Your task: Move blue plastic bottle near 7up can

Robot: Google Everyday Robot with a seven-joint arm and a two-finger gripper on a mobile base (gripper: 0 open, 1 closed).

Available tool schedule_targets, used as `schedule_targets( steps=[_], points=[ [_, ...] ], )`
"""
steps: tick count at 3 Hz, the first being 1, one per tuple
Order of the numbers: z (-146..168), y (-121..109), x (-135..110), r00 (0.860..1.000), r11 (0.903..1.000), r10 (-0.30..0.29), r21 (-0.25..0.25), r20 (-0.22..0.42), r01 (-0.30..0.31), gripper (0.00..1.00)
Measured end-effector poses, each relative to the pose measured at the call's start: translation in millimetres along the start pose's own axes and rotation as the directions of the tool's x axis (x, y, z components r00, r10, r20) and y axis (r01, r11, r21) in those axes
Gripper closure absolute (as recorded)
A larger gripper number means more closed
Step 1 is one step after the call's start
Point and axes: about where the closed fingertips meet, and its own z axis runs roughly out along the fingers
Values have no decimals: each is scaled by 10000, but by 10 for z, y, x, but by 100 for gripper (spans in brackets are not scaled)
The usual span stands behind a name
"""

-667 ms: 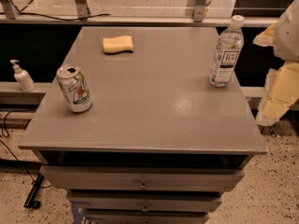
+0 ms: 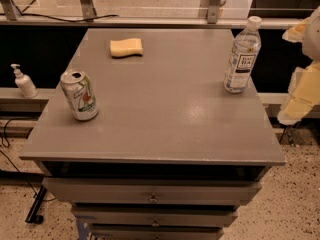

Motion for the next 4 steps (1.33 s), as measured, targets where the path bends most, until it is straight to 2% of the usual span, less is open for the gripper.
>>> schedule_targets(
  steps=[1,2,3,4],
  points=[
    [108,-348,200,9935,9950,933,293,654,-953,0],
    [284,-685,268,9683,9828,1800,102,1732,-1845,0],
    [537,-847,203,9161,9637,2655,-551,3005,-2612,0],
    [748,-948,153,8349,9401,3383,-1169,4342,-3201,0]
  ],
)
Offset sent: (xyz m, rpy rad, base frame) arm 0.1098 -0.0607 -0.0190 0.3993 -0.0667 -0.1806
